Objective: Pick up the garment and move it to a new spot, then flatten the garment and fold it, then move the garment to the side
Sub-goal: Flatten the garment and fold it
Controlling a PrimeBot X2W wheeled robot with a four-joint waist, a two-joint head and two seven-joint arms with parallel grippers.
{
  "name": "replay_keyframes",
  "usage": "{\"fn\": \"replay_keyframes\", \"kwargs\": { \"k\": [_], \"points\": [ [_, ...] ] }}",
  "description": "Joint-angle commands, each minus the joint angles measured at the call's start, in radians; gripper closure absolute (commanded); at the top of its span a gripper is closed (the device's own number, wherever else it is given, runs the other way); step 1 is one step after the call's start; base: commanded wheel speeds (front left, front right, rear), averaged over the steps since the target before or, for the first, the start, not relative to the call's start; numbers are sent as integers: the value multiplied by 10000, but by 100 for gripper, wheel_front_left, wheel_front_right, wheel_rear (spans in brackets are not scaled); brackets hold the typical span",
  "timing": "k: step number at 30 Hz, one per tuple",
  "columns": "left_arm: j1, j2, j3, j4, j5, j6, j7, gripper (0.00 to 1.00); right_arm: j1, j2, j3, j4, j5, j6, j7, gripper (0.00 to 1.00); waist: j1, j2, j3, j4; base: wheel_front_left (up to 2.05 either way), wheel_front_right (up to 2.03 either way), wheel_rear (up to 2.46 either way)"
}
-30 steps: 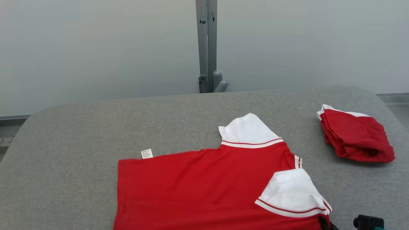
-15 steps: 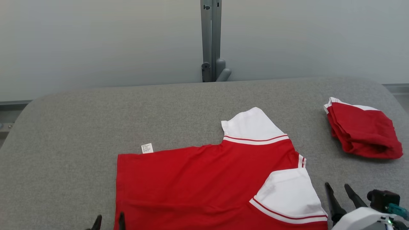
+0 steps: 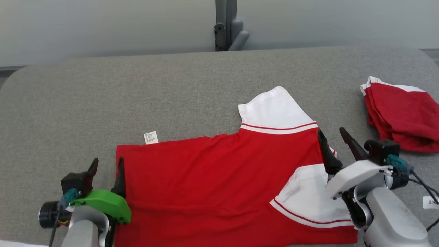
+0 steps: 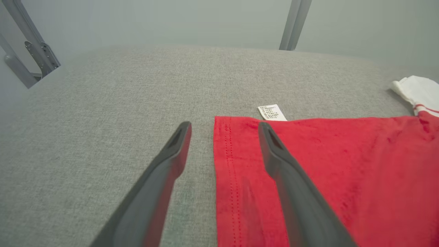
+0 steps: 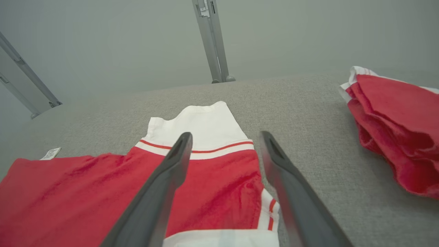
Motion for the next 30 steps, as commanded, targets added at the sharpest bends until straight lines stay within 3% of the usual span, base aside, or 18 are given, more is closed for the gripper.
{"fn": "replay_keyframes", "kwargs": {
  "k": [1,9,21,22,23,26,27,30],
  "points": [
    [-641,194,-110,243,-18,-27,0,0,-447,25,36,18,-77,-9,-26,0,0,86,749,-142,0,0,0],
    [-1865,485,-846,1472,-500,-29,0,0,-1263,147,277,223,-67,-9,-26,0,0,86,1400,-220,0,0,0],
    [-2643,468,-1055,2501,-762,-24,0,1,-3063,-56,808,1226,-354,-9,362,0,0,86,1788,-74,0,0,0],
    [-2723,442,-1077,2538,-749,-24,-1,16,-3235,-91,859,1346,-384,-9,456,0,0,86,1841,-33,0,0,0],
    [-2806,417,-1103,2579,-728,-24,0,24,-3442,-112,919,1449,-411,-9,539,0,0,86,1887,0,0,0,0],
    [-2989,336,-1219,2653,-691,-24,0,34,-3939,-144,1112,1782,-397,-9,842,0,0,86,2017,108,0,0,0],
    [-3039,333,-1289,2738,-726,-24,0,47,-4081,-161,1167,1886,-379,-9,918,0,0,86,2070,146,0,0,0],
    [-3266,303,-1442,2773,-834,-25,0,71,-4499,-204,1306,2162,-284,-9,1111,0,0,86,2238,258,0,0,0]
  ]
}}
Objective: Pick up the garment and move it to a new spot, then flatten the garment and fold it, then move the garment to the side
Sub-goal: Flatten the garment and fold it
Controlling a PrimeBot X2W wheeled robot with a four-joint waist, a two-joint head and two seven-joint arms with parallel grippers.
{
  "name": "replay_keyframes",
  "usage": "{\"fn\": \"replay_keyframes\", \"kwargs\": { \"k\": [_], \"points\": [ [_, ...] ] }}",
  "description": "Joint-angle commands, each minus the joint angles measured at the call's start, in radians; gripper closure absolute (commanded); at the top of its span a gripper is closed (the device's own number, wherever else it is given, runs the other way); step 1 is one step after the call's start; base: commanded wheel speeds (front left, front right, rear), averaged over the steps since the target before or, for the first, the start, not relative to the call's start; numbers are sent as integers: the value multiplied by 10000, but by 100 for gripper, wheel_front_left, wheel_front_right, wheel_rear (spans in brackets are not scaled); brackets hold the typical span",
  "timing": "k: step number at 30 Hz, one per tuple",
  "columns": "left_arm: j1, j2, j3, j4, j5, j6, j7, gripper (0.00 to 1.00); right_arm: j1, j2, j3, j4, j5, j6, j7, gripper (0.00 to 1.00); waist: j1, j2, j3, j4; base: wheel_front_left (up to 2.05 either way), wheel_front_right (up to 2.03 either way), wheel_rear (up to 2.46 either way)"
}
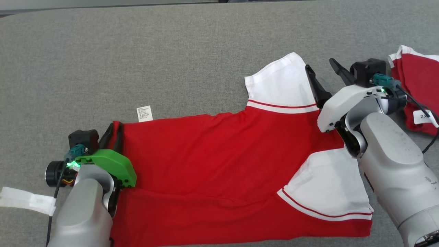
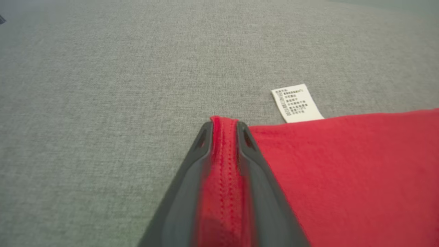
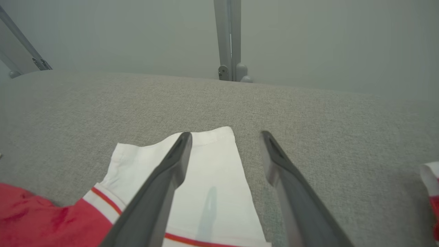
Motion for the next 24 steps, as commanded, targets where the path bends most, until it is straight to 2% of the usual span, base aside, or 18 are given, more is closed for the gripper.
{"fn": "replay_keyframes", "kwargs": {
  "k": [1,2,10,20,21,22,23,24],
  "points": [
    [-225,-11,-87,-18,-75,4,2,89,-229,-22,52,157,84,-9,144,0,0,86,176,149,0,0,0],
    [-263,-15,-116,-51,-82,4,2,100,-338,-12,81,273,150,-9,252,0,0,86,222,184,0,0,0],
    [-396,-286,-429,-680,-148,5,1,100,-1416,-52,231,1430,636,-9,1289,0,0,86,626,703,0,0,0],
    [-590,-624,-1099,-1130,-305,5,1,100,-2505,-209,274,3119,414,-9,2082,0,0,86,1053,1458,0,0,0],
    [-610,-626,-1125,-1139,-303,5,1,100,-2547,-186,304,3231,411,-9,2091,25,0,86,1064,1483,0,0,0],
    [-621,-625,-1143,-1143,-315,5,1,100,-2580,-184,318,3318,424,-9,2051,65,0,86,1068,1496,0,0,0],
    [-616,-629,-1147,-1146,-332,5,2,100,-2571,-181,313,3402,449,-9,1992,100,0,86,1058,1499,0,0,0],
    [-596,-633,-1135,-1141,-326,5,2,100,-2554,-179,367,3464,409,-9,1895,100,0,86,1038,1482,0,0,0]
  ]
}}
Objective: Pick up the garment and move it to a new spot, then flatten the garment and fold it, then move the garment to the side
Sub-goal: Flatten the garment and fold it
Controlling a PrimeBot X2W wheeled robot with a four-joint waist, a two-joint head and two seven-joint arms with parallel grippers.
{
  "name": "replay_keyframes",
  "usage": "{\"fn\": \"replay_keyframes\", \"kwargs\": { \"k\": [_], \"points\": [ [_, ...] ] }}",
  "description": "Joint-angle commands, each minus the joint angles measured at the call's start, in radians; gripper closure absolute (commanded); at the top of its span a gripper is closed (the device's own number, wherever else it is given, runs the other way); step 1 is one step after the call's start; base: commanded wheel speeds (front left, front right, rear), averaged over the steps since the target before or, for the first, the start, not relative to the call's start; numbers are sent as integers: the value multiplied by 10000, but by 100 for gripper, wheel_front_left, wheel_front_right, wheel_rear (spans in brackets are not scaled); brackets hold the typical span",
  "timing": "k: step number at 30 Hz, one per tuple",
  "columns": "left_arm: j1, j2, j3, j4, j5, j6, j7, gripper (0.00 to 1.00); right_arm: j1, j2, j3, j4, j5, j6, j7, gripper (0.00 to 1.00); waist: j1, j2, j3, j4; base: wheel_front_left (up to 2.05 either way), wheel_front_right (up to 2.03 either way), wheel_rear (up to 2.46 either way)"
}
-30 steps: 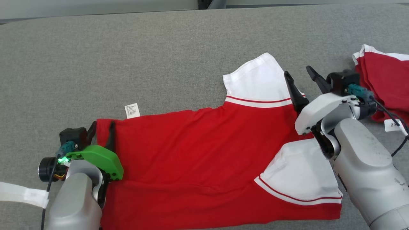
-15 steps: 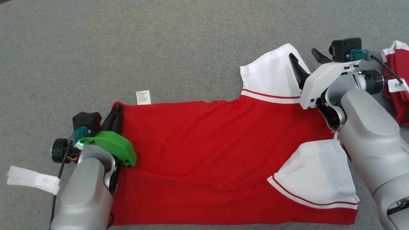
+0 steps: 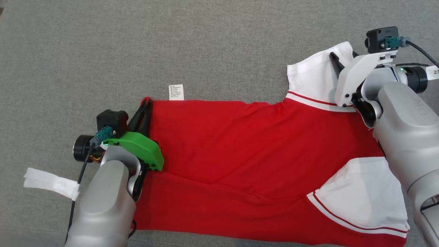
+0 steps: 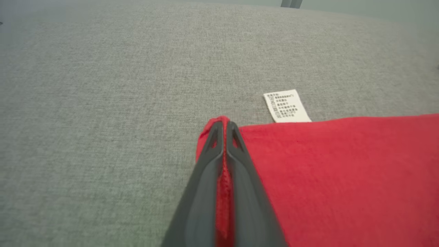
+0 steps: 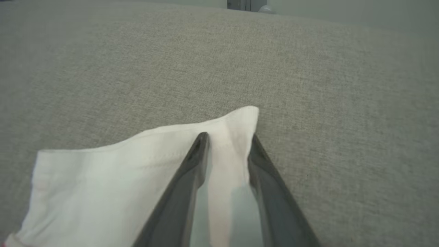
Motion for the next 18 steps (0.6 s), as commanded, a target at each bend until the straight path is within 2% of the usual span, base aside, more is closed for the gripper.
{"fn": "replay_keyframes", "kwargs": {
  "k": [1,8,13,18],
  "points": [
    [-151,25,21,6,-5,7,0,100,4,-29,45,108,-21,-9,-76,100,-1,86,26,27,0,0,0],
    [277,244,208,-171,-4,7,1,100,204,-58,192,80,48,-12,-1405,100,-1,86,-539,-340,0,0,0],
    [926,481,444,-503,73,7,1,100,751,255,96,-229,619,-11,-2519,100,-1,86,-1479,-777,0,0,0],
    [1762,558,821,-1203,-99,7,-1,100,1630,216,344,-960,1121,-11,-2874,100,-1,86,-2345,-1148,0,0,0]
  ]
}}
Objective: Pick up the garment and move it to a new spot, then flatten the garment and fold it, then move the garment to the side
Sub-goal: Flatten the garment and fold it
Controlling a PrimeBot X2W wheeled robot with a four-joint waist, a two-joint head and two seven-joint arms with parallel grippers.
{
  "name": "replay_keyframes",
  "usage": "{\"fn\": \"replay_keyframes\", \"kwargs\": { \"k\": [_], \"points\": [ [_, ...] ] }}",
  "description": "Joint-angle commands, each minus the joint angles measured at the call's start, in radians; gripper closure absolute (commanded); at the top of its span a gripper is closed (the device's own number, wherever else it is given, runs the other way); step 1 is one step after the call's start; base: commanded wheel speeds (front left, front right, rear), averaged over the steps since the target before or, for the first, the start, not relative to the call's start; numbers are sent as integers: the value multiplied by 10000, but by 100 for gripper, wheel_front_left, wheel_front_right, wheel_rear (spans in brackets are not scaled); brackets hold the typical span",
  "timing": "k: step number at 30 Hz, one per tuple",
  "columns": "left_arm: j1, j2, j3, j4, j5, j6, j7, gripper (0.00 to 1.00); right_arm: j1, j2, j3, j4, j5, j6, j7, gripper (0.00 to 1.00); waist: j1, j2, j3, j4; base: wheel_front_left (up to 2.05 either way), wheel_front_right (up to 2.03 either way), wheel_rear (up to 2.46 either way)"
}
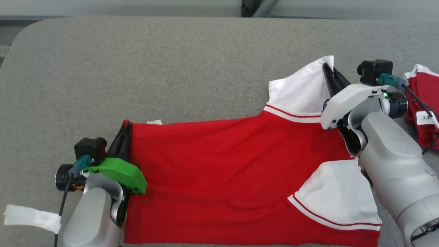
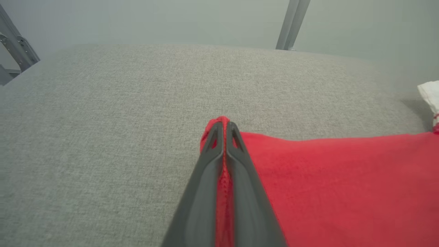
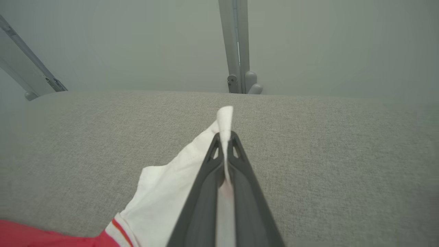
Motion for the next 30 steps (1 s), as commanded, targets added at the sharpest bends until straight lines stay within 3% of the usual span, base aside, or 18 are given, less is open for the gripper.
{"fn": "replay_keyframes", "kwargs": {
  "k": [1,16,30],
  "points": [
    [307,45,28,-85,-22,7,1,100,301,-134,54,-146,107,-13,-76,100,0,86,-814,-515,0,0,0],
    [3144,351,799,-1125,40,6,3,100,4565,-809,558,-3715,1736,-11,-100,100,0,86,-2083,-1429,0,0,0],
    [4588,61,1614,-1992,336,6,3,100,6868,-477,104,-4723,2042,-11,13,100,0,86,-2333,-1874,0,0,0]
  ]
}}
